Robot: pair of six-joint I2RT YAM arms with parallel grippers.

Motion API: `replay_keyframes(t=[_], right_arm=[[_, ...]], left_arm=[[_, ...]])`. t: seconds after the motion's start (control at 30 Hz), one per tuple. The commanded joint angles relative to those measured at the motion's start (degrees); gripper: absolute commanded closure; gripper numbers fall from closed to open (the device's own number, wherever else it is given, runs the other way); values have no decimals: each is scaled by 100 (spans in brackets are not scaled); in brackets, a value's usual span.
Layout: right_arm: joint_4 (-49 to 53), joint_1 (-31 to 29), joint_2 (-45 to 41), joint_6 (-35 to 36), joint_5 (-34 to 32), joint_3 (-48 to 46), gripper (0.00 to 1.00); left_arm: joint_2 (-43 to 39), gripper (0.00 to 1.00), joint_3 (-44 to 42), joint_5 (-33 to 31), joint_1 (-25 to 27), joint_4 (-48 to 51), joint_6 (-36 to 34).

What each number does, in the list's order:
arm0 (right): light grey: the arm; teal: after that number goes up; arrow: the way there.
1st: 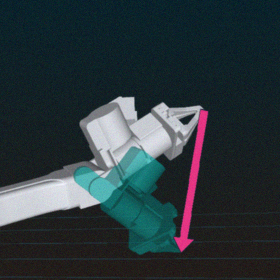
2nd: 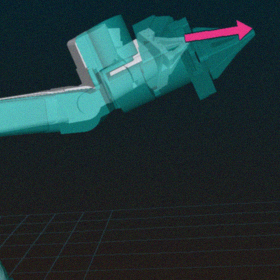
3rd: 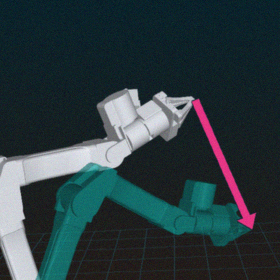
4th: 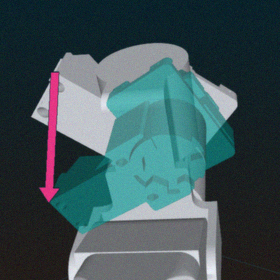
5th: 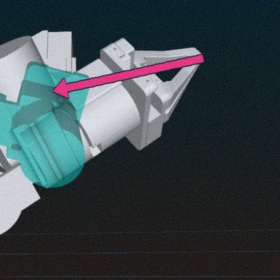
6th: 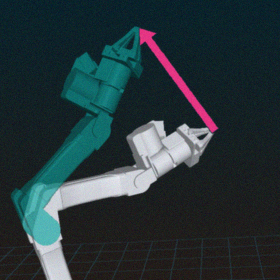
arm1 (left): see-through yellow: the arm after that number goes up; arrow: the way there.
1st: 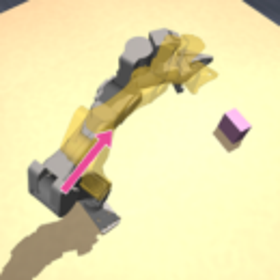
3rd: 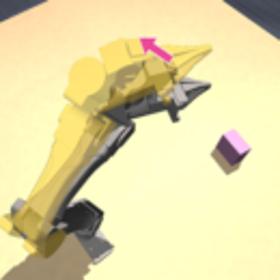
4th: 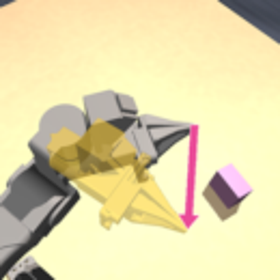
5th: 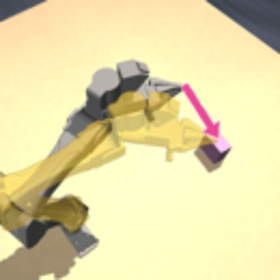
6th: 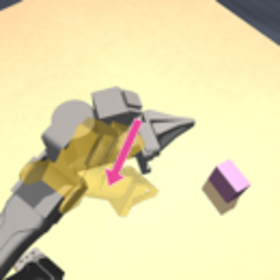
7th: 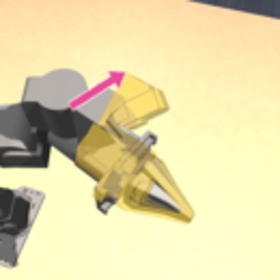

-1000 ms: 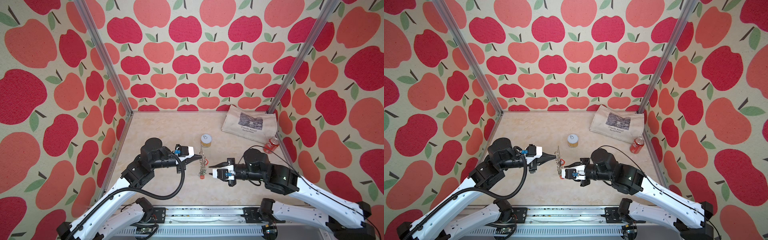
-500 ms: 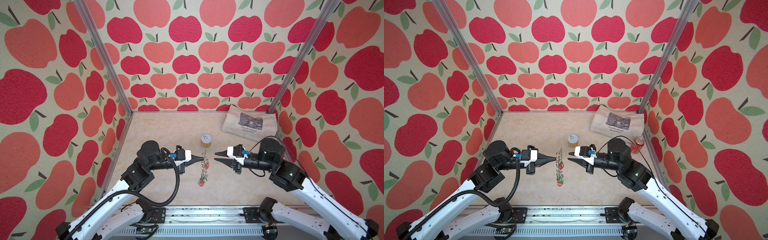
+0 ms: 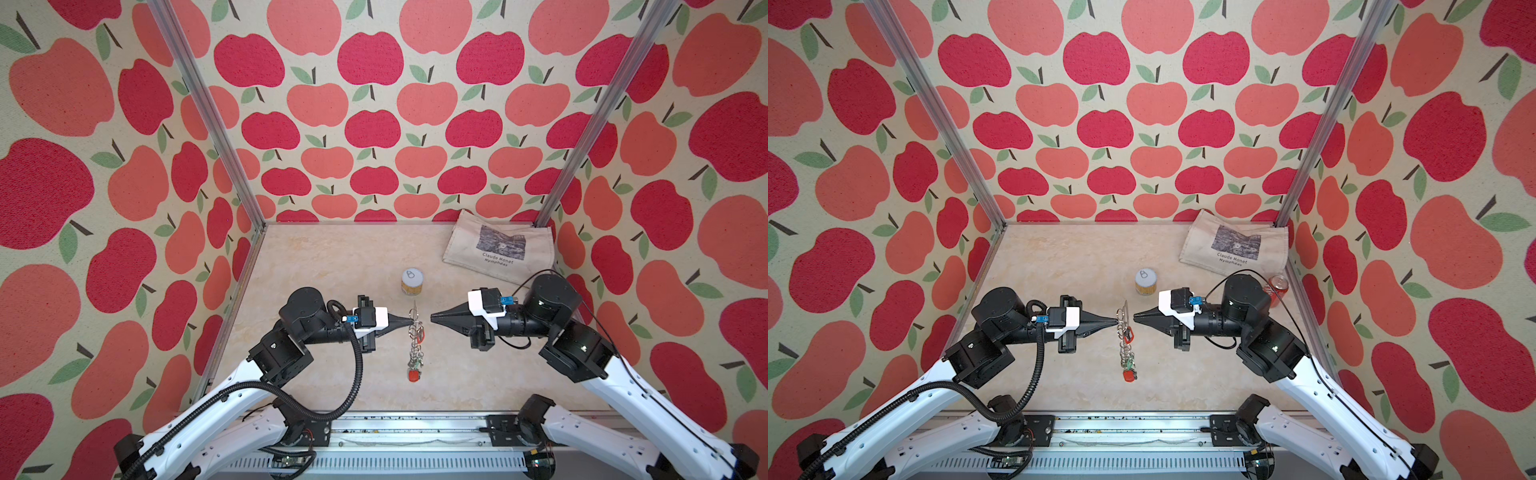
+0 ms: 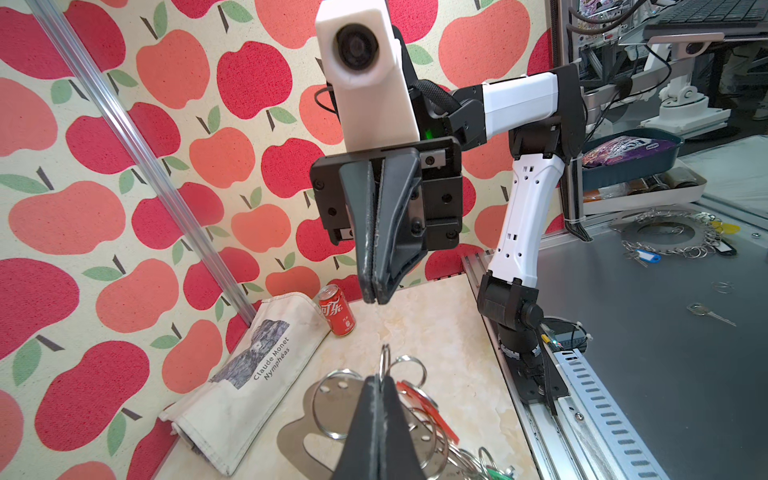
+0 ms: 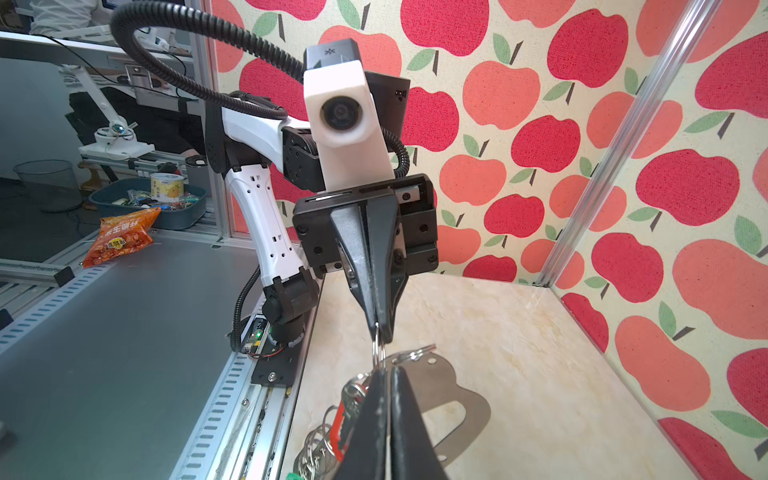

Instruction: Put the keys on the keyring

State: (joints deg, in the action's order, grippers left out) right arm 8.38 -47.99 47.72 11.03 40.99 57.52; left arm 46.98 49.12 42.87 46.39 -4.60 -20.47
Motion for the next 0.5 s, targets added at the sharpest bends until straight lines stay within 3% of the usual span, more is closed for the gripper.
replay_keyframes(t=[0.0,0.47], right_arm=[[3,-13,-4,-25,164,-13,92],[511,-367,277,401,-214,216,92]], left_arm=[[-48,100,-26,-26,13,-349,-89],[-84,100,-43,28,10,-374,-81]])
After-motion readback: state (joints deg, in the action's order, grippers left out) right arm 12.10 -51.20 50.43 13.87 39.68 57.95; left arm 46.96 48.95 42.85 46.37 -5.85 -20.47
